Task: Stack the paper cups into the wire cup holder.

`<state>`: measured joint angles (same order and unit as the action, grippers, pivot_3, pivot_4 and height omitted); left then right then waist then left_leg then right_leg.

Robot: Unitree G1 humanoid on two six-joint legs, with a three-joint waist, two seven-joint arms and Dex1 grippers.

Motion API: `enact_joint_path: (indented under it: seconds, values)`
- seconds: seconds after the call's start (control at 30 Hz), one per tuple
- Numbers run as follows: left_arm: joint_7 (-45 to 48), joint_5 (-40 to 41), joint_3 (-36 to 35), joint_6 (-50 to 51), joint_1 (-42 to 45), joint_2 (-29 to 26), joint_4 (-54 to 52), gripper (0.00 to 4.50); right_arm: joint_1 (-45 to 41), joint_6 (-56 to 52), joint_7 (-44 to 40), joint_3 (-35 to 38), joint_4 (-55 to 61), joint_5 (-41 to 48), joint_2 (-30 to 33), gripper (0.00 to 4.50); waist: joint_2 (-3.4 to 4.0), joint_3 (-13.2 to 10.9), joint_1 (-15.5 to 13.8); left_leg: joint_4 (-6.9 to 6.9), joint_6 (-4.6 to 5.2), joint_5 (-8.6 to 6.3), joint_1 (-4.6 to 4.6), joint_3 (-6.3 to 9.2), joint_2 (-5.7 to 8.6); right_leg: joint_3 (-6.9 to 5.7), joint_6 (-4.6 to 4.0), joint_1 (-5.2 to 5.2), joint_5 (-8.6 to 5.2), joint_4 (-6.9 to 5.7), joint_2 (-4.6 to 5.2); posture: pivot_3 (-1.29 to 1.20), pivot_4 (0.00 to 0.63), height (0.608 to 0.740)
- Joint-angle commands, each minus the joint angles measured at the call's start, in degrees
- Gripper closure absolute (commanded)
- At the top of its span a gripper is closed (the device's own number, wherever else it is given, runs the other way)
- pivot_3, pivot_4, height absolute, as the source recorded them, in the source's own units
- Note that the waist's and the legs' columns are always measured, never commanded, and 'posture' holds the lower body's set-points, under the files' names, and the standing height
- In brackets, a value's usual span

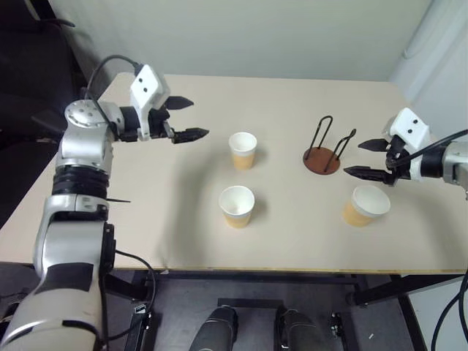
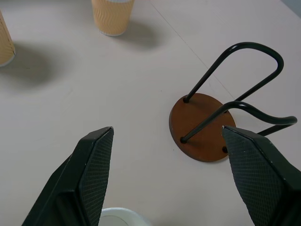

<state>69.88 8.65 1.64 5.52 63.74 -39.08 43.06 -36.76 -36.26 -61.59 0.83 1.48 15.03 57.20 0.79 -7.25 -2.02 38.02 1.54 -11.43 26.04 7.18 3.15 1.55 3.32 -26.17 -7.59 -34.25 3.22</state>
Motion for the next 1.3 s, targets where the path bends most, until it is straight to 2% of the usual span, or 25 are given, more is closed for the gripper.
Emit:
enact_joint_path:
  seconds: [0.03,0.27,0.4,0.5,0.63,0.77,0.93,1.3]
  values:
    - [0.6,0.1,-0.3,-0.2,1.4,0.3,-0.8,0.02,-0.3,0.7,0.8,1.3,2.2,0.2,0.3,0.78,0.00,0.0,0.0,0.00,0.00,0.00,0.00,0.00,0.00,0.00,0.00,0.00,0.00,0.00,0.00,0.00,0.150,0.740]
    - [1.4,0.9,-0.7,0.3,1.8,1.3,-1.7,0.02,1.8,1.1,2.0,2.0,2.5,0.3,-0.6,0.78,0.00,0.0,0.1,0.03,0.01,0.03,-0.03,-0.01,0.00,0.01,-0.01,0.00,0.04,-0.07,0.00,0.00,0.150,0.740]
    - [6.2,3.1,0.1,2.9,0.9,2.0,-5.5,0.02,3.0,0.5,1.9,3.6,2.7,1.5,-0.1,0.78,0.00,0.0,0.0,0.03,0.01,0.03,-0.01,-0.01,0.00,0.01,0.00,0.00,0.05,-0.07,0.00,0.00,0.150,0.740]
    - [9.0,2.4,0.9,1.8,2.2,1.9,-4.0,0.02,3.5,0.4,3.9,5.0,2.7,1.7,-0.8,0.78,0.00,0.0,0.0,0.04,0.02,0.02,-0.02,-0.03,0.00,0.03,0.01,0.01,0.06,-0.03,0.00,0.00,0.150,0.740]
    - [10.5,1.3,1.9,-0.4,5.1,2.7,-0.7,0.02,2.9,-3.3,5.3,6.5,3.1,3.5,-0.8,0.78,0.00,0.0,0.0,0.04,0.02,0.03,-0.01,-0.02,0.00,0.03,0.02,0.00,0.06,-0.05,0.00,0.00,0.150,0.740]
    - [10.4,0.6,1.7,-2.0,6.0,3.5,1.4,0.02,0.3,-9.0,10.2,6.9,1.9,4.2,-2.8,0.78,0.00,0.0,0.1,0.07,0.03,0.04,-0.02,-0.04,0.01,0.06,0.07,0.03,0.13,-0.02,0.01,0.00,0.150,0.740]
    - [10.3,0.1,1.1,-3.0,5.2,1.9,1.7,0.02,-1.4,-13.6,10.5,3.9,2.4,5.7,-5.1,0.78,0.00,0.0,0.2,0.05,0.05,0.06,-0.01,-0.03,0.01,0.06,0.08,0.01,0.14,-0.01,-0.01,0.00,0.150,0.740]
    - [8.7,0.8,-0.2,-2.5,3.1,-0.1,-1.1,0.02,-5.5,-12.1,15.7,-2.2,-3.1,1.3,-12.3,0.78,0.01,0.0,0.3,0.02,0.08,0.06,0.03,-0.02,0.01,0.05,0.10,0.00,0.15,0.12,0.00,0.00,0.150,0.740]
